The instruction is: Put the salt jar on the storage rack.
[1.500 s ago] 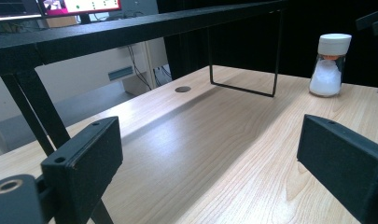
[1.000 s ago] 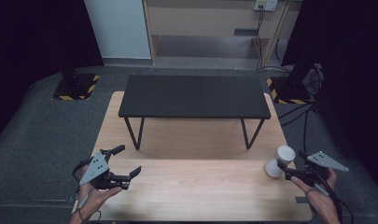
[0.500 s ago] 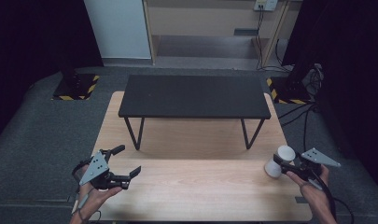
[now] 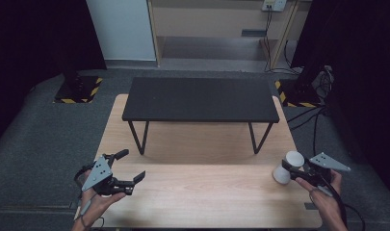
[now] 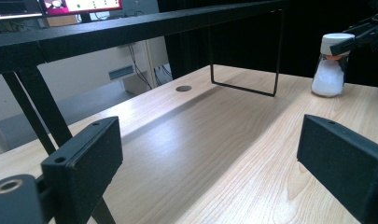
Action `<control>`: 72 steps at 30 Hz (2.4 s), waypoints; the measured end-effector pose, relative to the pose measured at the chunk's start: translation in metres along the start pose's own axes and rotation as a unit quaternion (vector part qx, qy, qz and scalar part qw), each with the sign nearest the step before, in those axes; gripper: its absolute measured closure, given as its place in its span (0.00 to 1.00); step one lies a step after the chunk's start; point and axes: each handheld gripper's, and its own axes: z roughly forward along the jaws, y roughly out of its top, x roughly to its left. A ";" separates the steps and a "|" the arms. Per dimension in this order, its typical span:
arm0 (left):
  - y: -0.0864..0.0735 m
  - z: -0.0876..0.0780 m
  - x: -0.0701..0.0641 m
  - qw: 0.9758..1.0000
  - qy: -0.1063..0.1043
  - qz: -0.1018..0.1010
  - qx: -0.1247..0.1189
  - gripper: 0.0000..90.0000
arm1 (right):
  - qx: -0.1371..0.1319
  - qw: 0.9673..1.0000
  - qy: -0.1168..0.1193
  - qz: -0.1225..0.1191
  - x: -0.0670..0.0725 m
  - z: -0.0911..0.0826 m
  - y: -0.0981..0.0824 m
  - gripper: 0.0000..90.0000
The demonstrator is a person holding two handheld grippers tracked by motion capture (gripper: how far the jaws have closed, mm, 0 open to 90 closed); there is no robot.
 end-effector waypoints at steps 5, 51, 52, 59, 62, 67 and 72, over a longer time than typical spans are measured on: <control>0.000 0.000 0.000 1.000 0.000 0.000 0.000 0.06 | 0.002 1.000 0.000 -0.004 0.002 0.000 0.001 0.37; 0.001 -0.001 0.000 1.000 -0.002 0.002 -0.003 0.06 | -0.082 0.962 0.228 -0.125 0.029 -0.031 0.231 0.37; 0.001 -0.001 0.000 1.000 -0.001 0.002 -0.003 0.06 | -0.080 0.961 0.233 -0.128 0.031 -0.027 0.236 0.37; 0.001 -0.001 0.000 1.000 0.000 0.007 0.001 0.06 | -0.075 0.949 0.273 -0.142 0.041 0.002 0.259 0.37; 0.001 -0.002 0.000 1.000 0.000 0.006 -0.001 0.06 | -0.071 0.945 0.282 -0.148 0.048 0.013 0.267 0.37; 0.001 -0.001 0.000 1.000 0.000 0.005 0.000 0.06 | -0.068 0.945 0.283 -0.146 0.057 0.034 0.278 0.37; 0.001 -0.002 0.000 1.000 0.001 0.004 -0.001 0.06 | -0.072 0.953 0.261 -0.138 0.063 0.058 0.290 0.37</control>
